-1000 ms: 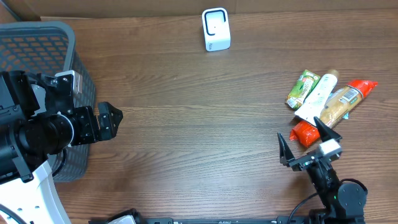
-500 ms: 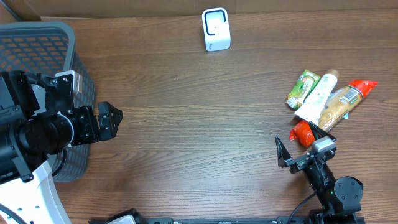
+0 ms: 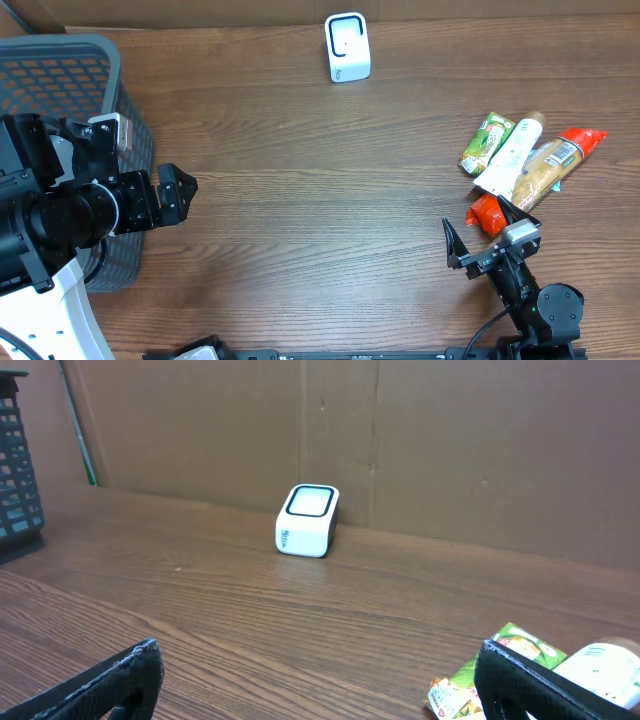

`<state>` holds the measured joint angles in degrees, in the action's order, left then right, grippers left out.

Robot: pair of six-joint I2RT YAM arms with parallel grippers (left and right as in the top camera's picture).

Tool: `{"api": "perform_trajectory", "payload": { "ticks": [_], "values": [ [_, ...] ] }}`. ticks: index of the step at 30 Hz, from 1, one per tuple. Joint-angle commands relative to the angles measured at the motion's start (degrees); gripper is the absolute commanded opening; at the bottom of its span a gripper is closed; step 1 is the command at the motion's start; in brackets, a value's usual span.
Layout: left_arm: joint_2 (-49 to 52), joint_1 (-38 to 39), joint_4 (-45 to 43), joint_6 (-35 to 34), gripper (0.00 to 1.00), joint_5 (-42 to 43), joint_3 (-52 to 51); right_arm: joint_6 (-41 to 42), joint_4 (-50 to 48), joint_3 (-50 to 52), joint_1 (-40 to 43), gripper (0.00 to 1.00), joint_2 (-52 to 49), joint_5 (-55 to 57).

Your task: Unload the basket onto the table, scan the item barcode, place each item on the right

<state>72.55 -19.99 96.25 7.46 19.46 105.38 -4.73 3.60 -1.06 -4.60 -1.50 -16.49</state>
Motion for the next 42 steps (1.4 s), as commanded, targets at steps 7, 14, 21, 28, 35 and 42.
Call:
{"api": "perform_trajectory", "payload": {
  "ticks": [7, 14, 21, 28, 35, 42],
  "values": [
    [-1.75, -0.24, -0.28, -0.31, 0.99, 0.96, 0.02, -0.04, -0.28, 0.59, -0.31, 1.0, 0.68, 0.39],
    [-17.22, -0.24, -11.04, -1.73, 1.0, 3.52, -1.49, -0.04, -0.28, 0.59, -0.31, 1.0, 0.68, 0.39],
    [-34.07, -0.24, -23.06, -5.44, 1.0, 3.98, -13.49, -0.04, -0.28, 0.59, -0.31, 1.0, 0.68, 0.39],
    [-56.37, -0.24, -47.04, -11.3, 1.0, 7.63, -43.78, -0.04, -0.28, 0.59, -0.31, 1.0, 0.68, 0.39],
    [-72.26, -0.24, -71.49, -17.14, 1.0, 8.04, -69.4, -0.07, -0.28, 0.59, -0.31, 1.0, 0.68, 0.39],
    [-71.28, -0.24, -96.0, -21.84, 1.0, 8.92, -87.01, -0.04, -0.28, 0.59, -0.31, 1.0, 0.68, 0.39]
  ]
}}
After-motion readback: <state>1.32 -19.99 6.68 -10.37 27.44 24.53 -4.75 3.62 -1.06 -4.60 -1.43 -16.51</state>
